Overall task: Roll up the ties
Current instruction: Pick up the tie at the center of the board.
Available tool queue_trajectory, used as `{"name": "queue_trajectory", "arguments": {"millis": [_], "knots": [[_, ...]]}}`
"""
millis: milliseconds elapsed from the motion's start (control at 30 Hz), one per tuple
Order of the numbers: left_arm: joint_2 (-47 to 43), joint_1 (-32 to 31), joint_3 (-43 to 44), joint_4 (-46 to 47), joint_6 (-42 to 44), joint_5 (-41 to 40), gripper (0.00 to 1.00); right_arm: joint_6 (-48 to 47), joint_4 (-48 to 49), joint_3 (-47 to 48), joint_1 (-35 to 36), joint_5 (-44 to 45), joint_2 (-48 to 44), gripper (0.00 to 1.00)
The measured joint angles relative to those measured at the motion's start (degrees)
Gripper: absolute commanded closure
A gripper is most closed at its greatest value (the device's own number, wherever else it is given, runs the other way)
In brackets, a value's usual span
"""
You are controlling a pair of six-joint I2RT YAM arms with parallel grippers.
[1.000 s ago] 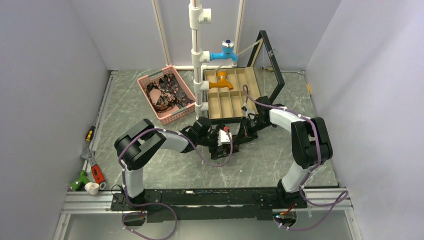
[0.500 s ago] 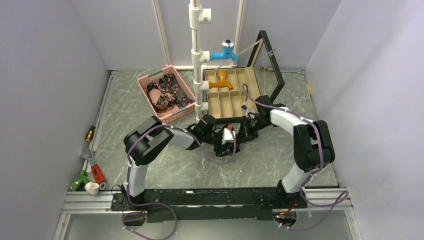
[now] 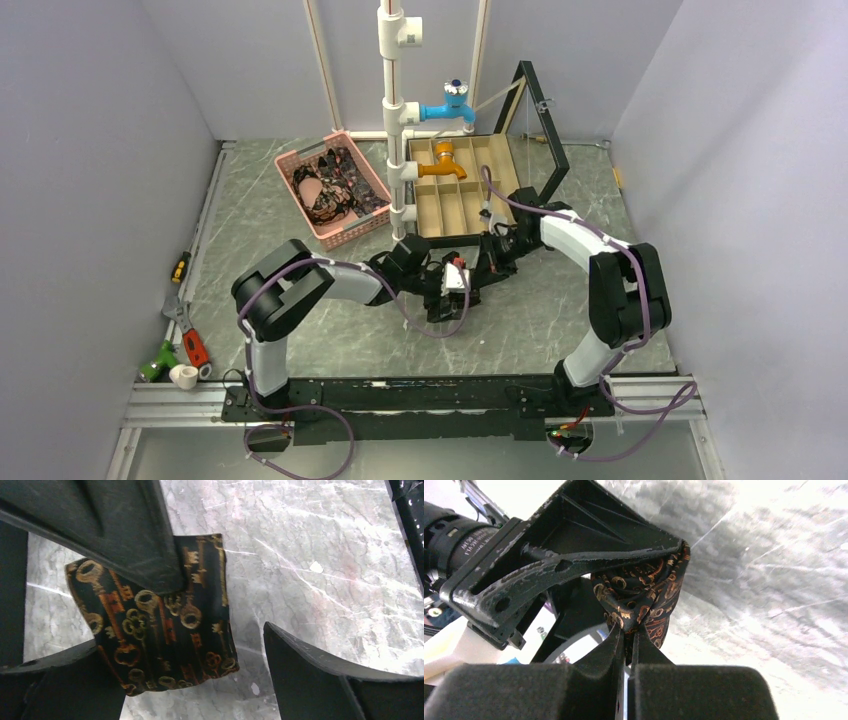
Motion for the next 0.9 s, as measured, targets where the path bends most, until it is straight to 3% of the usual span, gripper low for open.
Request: {"name": "queue_trajectory", "arguments": {"millis": [900], "knots": [[1.4, -0.8, -1.3, 8.0, -5.1, -5.2, 0.01, -2.8, 0.1, 1.0, 1.4, -1.8, -3.1, 1.00]]}}
